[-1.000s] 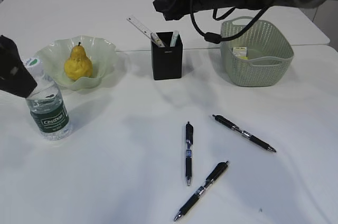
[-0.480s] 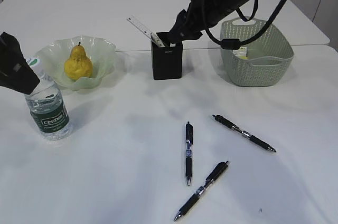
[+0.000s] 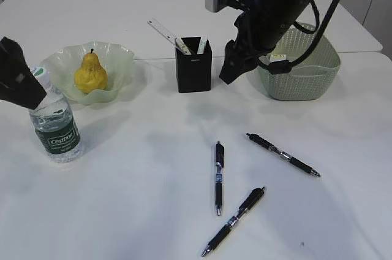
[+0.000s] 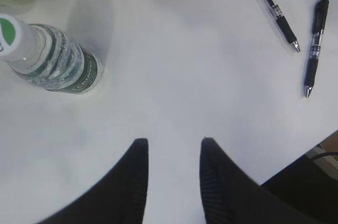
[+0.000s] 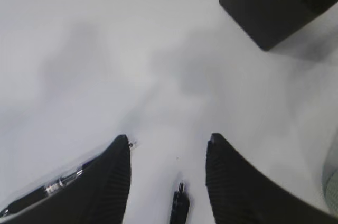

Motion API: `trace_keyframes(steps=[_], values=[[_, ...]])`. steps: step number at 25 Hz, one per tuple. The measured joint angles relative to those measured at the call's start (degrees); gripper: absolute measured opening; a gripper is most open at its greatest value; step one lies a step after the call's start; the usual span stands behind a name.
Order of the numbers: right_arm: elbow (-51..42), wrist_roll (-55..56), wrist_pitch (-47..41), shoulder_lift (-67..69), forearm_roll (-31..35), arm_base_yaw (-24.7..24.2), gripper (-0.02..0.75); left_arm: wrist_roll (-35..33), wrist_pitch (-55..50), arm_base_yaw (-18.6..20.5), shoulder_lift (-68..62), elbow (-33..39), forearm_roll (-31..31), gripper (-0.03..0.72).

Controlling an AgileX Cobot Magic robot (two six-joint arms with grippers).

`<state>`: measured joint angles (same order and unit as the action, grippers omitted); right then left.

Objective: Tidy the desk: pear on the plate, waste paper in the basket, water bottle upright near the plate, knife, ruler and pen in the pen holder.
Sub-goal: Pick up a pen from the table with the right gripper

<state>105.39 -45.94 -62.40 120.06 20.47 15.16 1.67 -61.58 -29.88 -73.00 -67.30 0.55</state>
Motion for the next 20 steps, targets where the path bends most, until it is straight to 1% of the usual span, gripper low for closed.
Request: trace_keyframes(steps=[5,8,10,12,13,20], values=[[0.0,4.8,-5.0,-0.1,-3.4,0.0,0.375,0.0,0.0,0.0,0.0,0.0,0.4,0.226],[0.0,6.8,-6.2,-0.2,-5.3,0.0,0.375,0.0,0.0,0.0,0.0,0.0,0.4,0.226],[0.0,10.2,-7.2,-0.4,-7.8,0.0,0.375,0.0,0.0,0.0,0.0,0.0,0.4,0.226],[0.0,10.2,-7.2,-0.4,-7.8,0.0,0.375,0.0,0.0,0.0,0.0,0.0,0.4,0.226],[0.0,14.3,-7.5,-0.4,-9.8,0.0,0.374,0.0,0.0,0.0,0.0,0.0,0.4,0.226],[0.0,21.9,-7.6,-0.4,-10.4,0.0,0.375,0.0,0.0,0.0,0.0,0.0,0.4,0.226]])
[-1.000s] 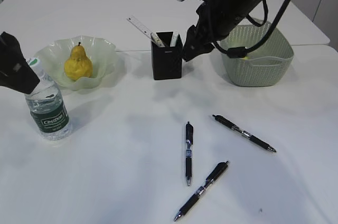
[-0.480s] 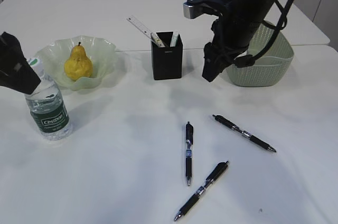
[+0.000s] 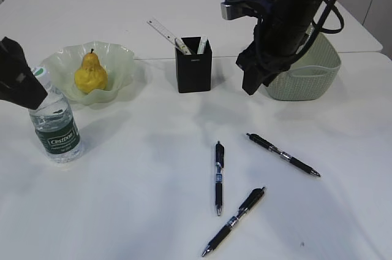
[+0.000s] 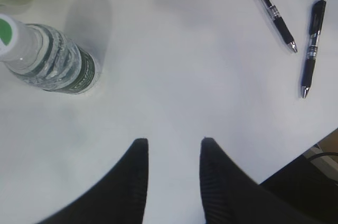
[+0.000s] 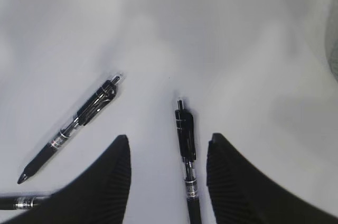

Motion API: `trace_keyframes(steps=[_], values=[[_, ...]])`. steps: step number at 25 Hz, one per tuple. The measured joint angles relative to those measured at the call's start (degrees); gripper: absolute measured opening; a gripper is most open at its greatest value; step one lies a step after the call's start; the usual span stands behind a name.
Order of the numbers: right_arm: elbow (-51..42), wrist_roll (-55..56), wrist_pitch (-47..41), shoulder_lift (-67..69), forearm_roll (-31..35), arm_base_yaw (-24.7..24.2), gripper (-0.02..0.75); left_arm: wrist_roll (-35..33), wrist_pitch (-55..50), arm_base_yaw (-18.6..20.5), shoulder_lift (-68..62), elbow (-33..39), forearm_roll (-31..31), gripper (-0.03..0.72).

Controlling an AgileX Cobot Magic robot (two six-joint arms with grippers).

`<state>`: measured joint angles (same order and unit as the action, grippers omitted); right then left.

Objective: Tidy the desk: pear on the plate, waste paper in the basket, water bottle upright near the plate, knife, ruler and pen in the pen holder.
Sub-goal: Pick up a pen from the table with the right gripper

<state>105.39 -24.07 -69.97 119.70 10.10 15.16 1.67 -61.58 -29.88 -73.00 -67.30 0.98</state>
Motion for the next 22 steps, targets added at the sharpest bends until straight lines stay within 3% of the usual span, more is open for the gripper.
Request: trace_keyframes(steps=[8,16,22], values=[[0.0,1.5,0.0,0.0,-4.2,0.0,0.374,0.0,0.0,0.0,0.0,0.0,0.1,0.226],[0.0,3.7,0.0,0.0,-4.4,0.0,0.374,0.0,0.0,0.0,0.0,0.0,0.2,0.226],[-6.6,3.9,0.0,-2.8,-4.4,0.0,0.374,0.0,0.0,0.0,0.0,0.0,0.2,0.226]])
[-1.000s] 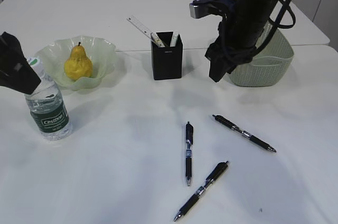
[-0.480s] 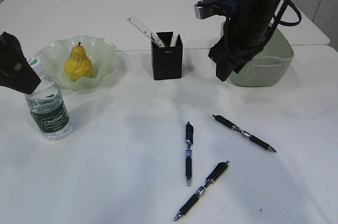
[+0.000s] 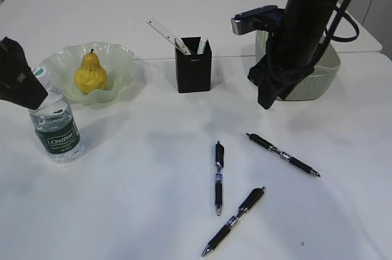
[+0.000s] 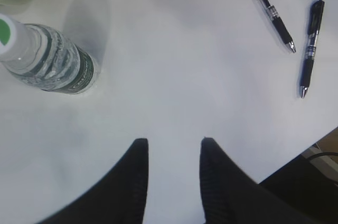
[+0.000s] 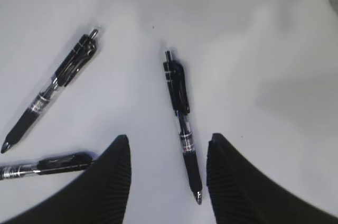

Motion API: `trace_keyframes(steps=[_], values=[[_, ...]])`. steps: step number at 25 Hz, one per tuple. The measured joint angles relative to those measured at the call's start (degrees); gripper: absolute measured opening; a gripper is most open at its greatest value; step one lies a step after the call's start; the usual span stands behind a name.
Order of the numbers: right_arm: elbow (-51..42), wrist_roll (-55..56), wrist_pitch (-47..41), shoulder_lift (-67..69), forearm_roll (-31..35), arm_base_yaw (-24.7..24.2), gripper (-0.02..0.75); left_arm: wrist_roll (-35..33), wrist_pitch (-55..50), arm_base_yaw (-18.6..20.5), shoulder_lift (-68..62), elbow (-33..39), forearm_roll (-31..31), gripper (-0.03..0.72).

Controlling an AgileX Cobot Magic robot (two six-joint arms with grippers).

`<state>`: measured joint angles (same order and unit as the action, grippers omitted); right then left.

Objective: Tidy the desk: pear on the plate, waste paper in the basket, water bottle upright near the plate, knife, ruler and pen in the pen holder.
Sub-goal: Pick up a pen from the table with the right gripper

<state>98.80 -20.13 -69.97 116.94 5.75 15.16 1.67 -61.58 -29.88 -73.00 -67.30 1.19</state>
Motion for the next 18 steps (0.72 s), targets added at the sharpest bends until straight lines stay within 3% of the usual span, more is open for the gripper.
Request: trace_keyframes(steps=[18], values=[[-2.6,-5.1,0.0,0.8,0.3,0.0,0.373,0.0,0.8,0.0,0.0,0.0,0.0,0.226]])
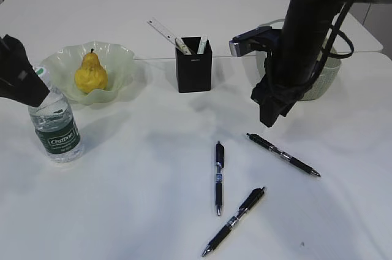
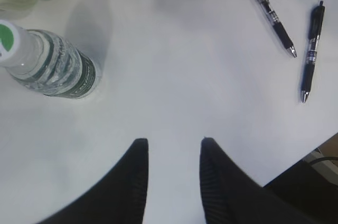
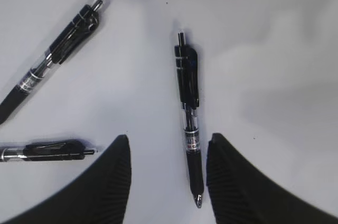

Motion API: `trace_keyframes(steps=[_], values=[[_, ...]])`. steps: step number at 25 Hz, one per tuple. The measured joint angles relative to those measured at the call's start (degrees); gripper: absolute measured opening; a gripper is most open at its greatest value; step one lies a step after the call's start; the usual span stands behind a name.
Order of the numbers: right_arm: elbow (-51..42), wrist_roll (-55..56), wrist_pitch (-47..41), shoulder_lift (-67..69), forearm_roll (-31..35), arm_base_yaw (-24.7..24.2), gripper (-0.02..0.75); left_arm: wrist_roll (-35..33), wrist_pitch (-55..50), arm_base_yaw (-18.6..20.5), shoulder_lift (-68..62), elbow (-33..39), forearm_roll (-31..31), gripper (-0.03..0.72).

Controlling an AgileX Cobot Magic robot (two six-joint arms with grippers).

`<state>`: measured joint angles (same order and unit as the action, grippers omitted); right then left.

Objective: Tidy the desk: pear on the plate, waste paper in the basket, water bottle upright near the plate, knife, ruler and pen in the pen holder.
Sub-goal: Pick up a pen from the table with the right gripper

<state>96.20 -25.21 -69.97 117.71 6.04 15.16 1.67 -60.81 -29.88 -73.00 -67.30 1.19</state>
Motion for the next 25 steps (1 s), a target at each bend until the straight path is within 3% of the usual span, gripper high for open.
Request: trace_keyframes(steps=[10,25], values=[[0.0,0.0,0.0,3.9,-5.1,4.1,0.372,0.0,0.4,0.0,0.0,0.0,-0.2,0.227],[0.0,1.2,3.0,8.9,-7.6,4.4,0.372,0.0,0.5,0.0,0.0,0.0,-0.3,0.227]])
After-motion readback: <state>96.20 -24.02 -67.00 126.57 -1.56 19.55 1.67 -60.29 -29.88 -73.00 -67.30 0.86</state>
